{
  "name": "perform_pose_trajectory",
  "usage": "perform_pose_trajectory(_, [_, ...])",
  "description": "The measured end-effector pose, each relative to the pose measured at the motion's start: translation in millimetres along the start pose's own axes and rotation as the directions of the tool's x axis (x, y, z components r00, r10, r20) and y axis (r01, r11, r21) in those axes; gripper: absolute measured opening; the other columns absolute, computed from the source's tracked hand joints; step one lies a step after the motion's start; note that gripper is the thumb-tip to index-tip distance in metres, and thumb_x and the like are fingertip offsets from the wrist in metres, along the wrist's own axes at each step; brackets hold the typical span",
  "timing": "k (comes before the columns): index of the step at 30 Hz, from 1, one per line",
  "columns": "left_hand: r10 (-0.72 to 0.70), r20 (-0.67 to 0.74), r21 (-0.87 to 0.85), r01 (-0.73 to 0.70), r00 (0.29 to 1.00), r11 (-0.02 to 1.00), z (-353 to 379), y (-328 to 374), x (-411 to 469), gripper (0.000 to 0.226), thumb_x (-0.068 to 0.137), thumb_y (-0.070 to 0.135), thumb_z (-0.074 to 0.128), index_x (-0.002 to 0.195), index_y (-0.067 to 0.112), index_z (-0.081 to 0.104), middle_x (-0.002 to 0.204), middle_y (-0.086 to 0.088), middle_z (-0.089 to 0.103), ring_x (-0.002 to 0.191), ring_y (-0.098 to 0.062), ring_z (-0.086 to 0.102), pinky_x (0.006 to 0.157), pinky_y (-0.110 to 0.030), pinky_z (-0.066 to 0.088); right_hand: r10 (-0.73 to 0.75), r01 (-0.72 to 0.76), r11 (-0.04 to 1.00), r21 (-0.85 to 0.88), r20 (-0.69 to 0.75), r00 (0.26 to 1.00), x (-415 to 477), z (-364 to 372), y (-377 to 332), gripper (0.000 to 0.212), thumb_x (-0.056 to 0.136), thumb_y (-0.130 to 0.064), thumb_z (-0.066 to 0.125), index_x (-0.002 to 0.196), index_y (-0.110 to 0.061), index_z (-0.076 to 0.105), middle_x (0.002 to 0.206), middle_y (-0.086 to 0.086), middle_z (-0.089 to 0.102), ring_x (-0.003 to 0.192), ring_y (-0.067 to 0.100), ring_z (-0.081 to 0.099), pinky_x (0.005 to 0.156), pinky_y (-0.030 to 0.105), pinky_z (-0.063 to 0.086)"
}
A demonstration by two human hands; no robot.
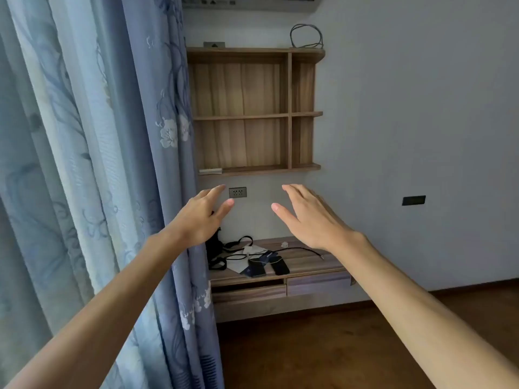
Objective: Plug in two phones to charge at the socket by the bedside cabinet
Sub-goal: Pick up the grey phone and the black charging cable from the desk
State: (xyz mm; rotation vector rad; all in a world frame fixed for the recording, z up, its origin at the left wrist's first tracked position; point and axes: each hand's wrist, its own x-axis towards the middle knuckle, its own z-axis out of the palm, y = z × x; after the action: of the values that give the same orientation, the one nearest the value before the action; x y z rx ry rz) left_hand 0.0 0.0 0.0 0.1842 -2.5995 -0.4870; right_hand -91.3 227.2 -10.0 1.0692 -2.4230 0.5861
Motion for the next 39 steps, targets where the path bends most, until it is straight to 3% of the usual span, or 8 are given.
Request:
perform_pose_trajectory(10, [0.034,0.027,0.007,-0.034,0.999,0.999,10.8,-60.4,79.3,0.065,0.103,0.053,0.034,0.158,0.019,0.027,0.157,-0.013,0.039,0.135,-0.037,0.046,0.117,-0.043,0.031,0.038,-0.037,0.999,-0.039,0.005,0.999,78.3,50.8,1.6,0.066,0.104,-0.051,0.03,0.154,-0.009,0.026,0.159,0.01,0.032,0.144,0.027,0.033,0.115,0.039,0.027])
perform_pose_trajectory(16, [0.047,0.059,0.003,-0.047,0.997,0.999,22.7,-97.9,131.8,0.066,0.103,0.052,0.035,0.159,0.018,0.025,0.161,-0.012,0.035,0.148,-0.034,0.031,0.121,-0.041,0.025,0.058,-0.057,0.997,-0.056,0.01,0.998,129.5,77.3,5.8,0.066,0.104,-0.051,0.031,0.154,-0.009,0.026,0.159,0.011,0.032,0.143,0.028,0.034,0.115,0.04,0.028])
perform_pose_trajectory(23, [0.038,0.094,-0.006,-0.038,0.995,0.999,46.1,-127.2,178.8,0.066,0.103,0.051,0.036,0.158,0.017,0.025,0.158,-0.017,0.037,0.145,-0.033,0.036,0.117,-0.038,0.027,0.072,-0.07,0.995,-0.073,0.021,0.997,173.8,103.6,21.1,0.065,0.104,-0.05,0.032,0.154,-0.008,0.027,0.158,0.012,0.033,0.143,0.029,0.035,0.114,0.04,0.029])
perform_pose_trajectory(30, [0.046,0.113,-0.029,-0.043,0.993,0.999,82.9,-146.6,234.1,0.062,0.104,0.046,0.041,0.157,0.017,0.029,0.158,-0.016,0.038,0.146,-0.032,0.034,0.117,-0.033,0.024,0.101,-0.098,0.993,-0.065,0.038,0.994,212.4,135.6,61.4,0.064,0.104,-0.05,0.032,0.153,-0.008,0.029,0.157,0.013,0.035,0.141,0.03,0.036,0.113,0.04,0.028])
perform_pose_trajectory(35, [0.056,0.125,-0.031,-0.053,0.991,0.998,112.5,-161.0,285.1,0.065,0.103,0.048,0.04,0.158,0.014,0.027,0.162,-0.014,0.033,0.149,-0.028,0.03,0.122,-0.036,0.022,0.102,-0.101,0.994,-0.053,0.036,0.994,250.6,157.1,108.9,0.063,0.105,-0.048,0.033,0.152,-0.006,0.031,0.154,0.014,0.038,0.141,0.03,0.037,0.115,0.041,0.029])
perform_pose_trajectory(39, [0.048,0.106,-0.012,-0.047,0.993,0.999,137.0,-163.9,330.0,0.067,0.102,0.051,0.038,0.158,0.017,0.026,0.163,-0.01,0.032,0.144,-0.026,0.039,0.117,-0.035,0.026,0.086,-0.084,0.996,-0.044,0.043,0.995,283.9,173.5,152.6,0.061,0.105,-0.045,0.035,0.151,-0.005,0.031,0.154,0.016,0.039,0.14,0.032,0.038,0.116,0.041,0.029])
